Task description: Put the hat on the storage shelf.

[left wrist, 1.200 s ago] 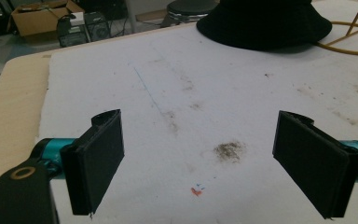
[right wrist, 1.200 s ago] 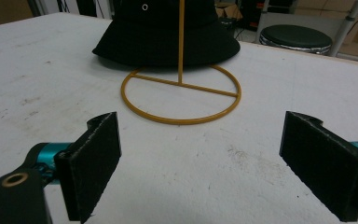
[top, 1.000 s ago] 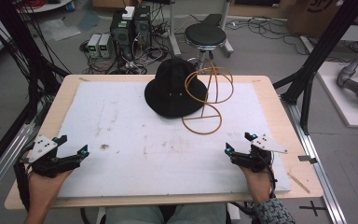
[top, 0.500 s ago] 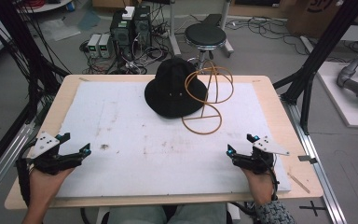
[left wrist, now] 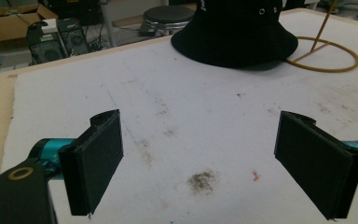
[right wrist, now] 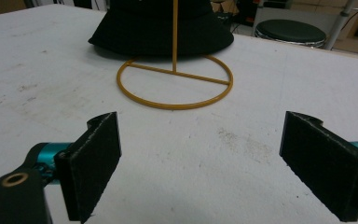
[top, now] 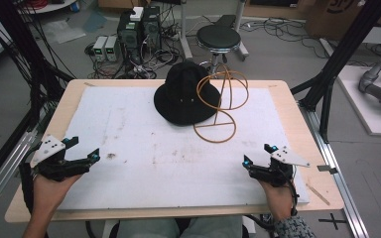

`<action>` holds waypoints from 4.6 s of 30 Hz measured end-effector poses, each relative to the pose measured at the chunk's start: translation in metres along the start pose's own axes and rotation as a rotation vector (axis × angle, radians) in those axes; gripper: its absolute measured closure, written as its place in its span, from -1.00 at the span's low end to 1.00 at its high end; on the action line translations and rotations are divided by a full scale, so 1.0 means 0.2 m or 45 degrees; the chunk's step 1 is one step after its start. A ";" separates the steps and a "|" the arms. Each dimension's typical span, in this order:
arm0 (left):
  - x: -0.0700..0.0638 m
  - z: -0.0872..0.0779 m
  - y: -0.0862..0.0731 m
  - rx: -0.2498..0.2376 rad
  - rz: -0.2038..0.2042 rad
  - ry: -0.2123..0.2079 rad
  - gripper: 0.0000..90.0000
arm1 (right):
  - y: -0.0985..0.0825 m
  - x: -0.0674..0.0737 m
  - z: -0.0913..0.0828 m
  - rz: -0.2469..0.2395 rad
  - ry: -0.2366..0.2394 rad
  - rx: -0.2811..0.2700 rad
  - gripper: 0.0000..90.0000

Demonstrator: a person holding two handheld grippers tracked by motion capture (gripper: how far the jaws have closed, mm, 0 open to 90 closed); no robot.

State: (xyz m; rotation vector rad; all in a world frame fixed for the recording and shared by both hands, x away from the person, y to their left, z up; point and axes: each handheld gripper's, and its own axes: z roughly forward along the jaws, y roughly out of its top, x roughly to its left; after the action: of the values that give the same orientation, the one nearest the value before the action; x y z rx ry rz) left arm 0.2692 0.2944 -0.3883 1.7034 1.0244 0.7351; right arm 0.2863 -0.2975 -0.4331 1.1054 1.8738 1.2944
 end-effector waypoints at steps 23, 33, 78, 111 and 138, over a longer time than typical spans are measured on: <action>0.02 0.01 0.41 -0.056 0.154 -0.021 -0.65 | 0.00 0.03 -0.01 -0.037 0.009 0.007 -0.73; -0.03 0.06 0.67 -0.052 0.211 -0.072 -0.65 | -0.01 0.01 -0.03 -0.034 0.005 0.006 -0.73; -0.12 0.59 1.43 -0.223 0.157 -0.292 -0.65 | -0.02 0.00 -0.03 -0.017 0.022 0.010 -0.73; -0.20 1.22 1.27 -0.102 0.164 -0.366 -0.56 | -0.05 -0.02 -0.11 0.014 0.014 -0.005 -0.73; -0.24 1.55 1.08 0.093 0.150 -0.370 -0.51 | -0.10 -0.04 -0.25 0.037 -0.040 -0.007 -0.73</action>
State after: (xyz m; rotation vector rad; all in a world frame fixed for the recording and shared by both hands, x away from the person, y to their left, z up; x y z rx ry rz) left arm 0.5699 0.0833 -0.2907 1.8813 0.7626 0.5091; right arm 0.2434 -0.3294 -0.4343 1.1473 1.8366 1.2904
